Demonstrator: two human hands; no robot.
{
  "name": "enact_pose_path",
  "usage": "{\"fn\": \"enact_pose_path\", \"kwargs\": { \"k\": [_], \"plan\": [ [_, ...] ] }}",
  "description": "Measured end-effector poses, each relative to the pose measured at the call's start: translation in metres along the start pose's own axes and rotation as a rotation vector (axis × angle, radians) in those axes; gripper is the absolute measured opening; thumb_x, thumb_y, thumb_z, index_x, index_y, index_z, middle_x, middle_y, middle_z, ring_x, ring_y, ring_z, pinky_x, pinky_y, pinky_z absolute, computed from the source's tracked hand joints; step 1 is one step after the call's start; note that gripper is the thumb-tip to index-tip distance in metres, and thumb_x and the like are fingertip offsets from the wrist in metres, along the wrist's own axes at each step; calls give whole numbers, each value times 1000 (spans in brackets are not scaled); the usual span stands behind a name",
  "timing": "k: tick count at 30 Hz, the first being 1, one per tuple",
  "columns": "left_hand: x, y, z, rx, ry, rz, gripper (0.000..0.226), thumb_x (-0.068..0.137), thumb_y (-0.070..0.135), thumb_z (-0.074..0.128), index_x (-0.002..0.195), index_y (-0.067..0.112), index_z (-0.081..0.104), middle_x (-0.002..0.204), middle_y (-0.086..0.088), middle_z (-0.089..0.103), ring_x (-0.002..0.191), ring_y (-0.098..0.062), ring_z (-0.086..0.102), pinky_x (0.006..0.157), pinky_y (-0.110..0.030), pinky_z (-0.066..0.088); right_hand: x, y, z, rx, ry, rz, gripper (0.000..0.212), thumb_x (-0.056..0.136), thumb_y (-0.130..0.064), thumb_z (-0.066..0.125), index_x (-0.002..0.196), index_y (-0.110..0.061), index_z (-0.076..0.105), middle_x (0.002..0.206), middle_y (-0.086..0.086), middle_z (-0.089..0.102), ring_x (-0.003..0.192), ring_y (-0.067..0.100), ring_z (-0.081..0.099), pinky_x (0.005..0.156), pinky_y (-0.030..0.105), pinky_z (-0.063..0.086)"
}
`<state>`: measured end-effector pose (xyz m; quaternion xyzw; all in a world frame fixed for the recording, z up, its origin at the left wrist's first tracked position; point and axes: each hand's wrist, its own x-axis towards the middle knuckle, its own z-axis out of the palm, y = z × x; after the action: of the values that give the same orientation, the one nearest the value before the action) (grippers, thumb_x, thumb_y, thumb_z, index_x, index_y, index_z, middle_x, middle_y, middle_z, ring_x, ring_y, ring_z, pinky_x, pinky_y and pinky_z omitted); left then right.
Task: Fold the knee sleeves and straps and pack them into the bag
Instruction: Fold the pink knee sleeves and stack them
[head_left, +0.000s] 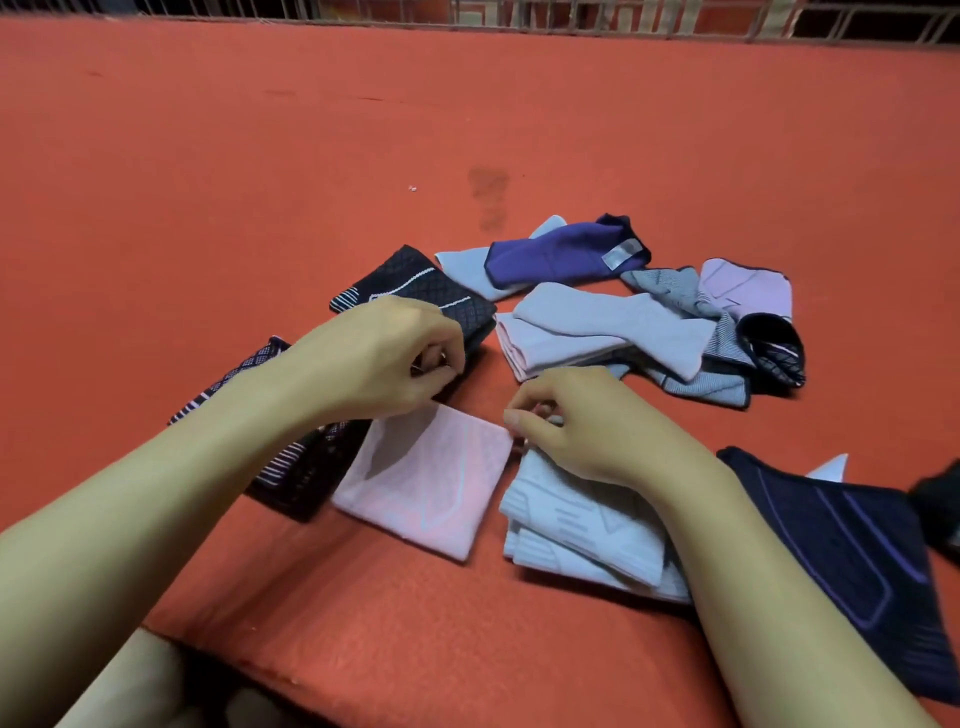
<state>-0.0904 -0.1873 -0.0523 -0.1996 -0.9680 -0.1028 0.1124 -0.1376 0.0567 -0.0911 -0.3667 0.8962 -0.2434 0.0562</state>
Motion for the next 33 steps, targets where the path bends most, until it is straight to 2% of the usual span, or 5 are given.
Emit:
{"fn": "enact_pose_path", "kwargs": {
  "k": [7, 15, 20, 26, 33],
  "plan": [
    [77, 12, 12, -107, -88, 56, 10, 93, 23, 67, 99, 27, 73, 78, 12, 67, 70, -6, 61, 66, -27, 46, -11, 23, -39, 19, 85, 149, 15, 102, -36, 59, 102, -35, 74, 96, -23, 69, 86, -10, 59, 73, 3, 39],
    [124, -17, 76, -89, -117, -216, 39, 94, 24, 64, 130, 13, 58, 122, -8, 58, 108, -25, 60, 91, -35, 46, -12, 90, -43, 30, 256, 547, 25, 99, -32, 62, 121, -21, 64, 123, 9, 68, 117, 24, 59, 93, 31, 42],
    [127, -15, 89, -138, 32, -338, 40, 97, 25, 57, 133, 11, 51, 124, -11, 64, 109, -32, 63, 93, -45, 51, -13, 101, -43, 159, 373, 672, 34, 98, -34, 59, 131, -33, 56, 134, 14, 48, 100, 27, 56, 90, 31, 40],
    [126, -14, 76, -526, 65, -421, 25, 94, 20, 65, 119, 19, 62, 98, 6, 74, 88, -12, 68, 78, -23, 49, -11, 98, -41, 165, 460, 648, 30, 93, -32, 63, 123, -31, 60, 130, 8, 58, 99, 20, 66, 90, 36, 50],
    [131, -15, 76, -355, -107, -479, 50, 93, 40, 72, 134, 16, 54, 112, 2, 69, 104, -19, 64, 87, -32, 48, -8, 89, -37, 111, 548, 523, 20, 93, -21, 62, 107, -31, 72, 121, 2, 64, 98, 13, 66, 85, 23, 40]
  ]
}}
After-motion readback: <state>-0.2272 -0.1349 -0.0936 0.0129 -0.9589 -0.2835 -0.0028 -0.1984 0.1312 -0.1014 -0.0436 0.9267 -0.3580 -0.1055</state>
